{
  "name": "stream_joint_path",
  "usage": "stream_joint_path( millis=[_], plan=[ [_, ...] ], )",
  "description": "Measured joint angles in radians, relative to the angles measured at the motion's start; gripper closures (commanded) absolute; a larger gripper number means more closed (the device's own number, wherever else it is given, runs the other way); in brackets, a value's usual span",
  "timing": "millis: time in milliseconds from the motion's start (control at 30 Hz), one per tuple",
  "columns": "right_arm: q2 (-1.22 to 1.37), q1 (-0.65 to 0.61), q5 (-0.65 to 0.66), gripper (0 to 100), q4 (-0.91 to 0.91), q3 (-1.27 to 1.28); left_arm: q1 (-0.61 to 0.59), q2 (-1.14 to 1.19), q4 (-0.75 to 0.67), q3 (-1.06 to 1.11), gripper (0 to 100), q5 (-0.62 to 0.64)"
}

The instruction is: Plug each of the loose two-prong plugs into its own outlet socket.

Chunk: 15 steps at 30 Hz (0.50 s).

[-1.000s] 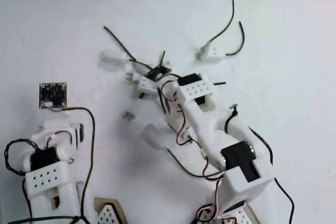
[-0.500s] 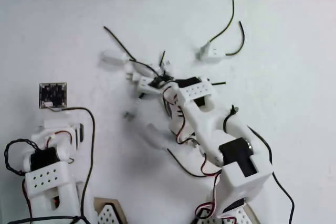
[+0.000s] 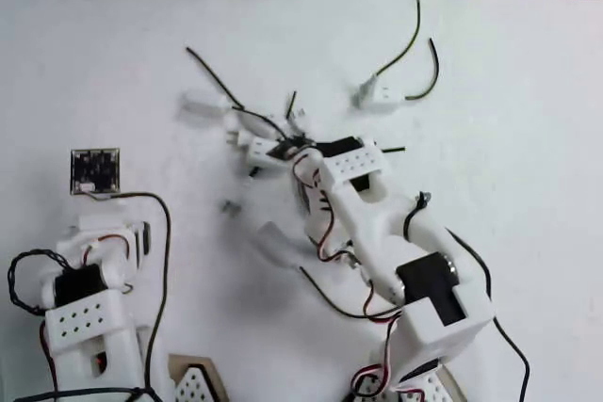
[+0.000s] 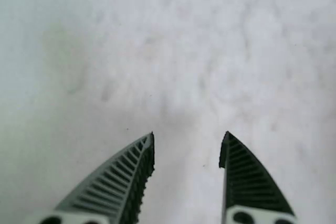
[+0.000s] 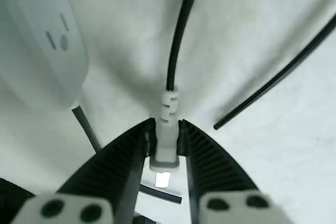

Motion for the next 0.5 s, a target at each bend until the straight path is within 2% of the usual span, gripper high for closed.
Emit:
stream_joint_path(
  millis=[233,400,500],
  plan=[
    [0.0,0.0,0.0,93.1,0.0,0.0,0.0,0.0,0.0,0.0,79,0.0],
    [0.014,0.0,0.0,88.5,0.0,0.0,0.0,0.0,0.0,0.0,79,0.0],
    [0.026,0.0,0.0,90.7,0.0,0.002,0.0,0.0,0.0,0.0,79,0.0]
  ],
)
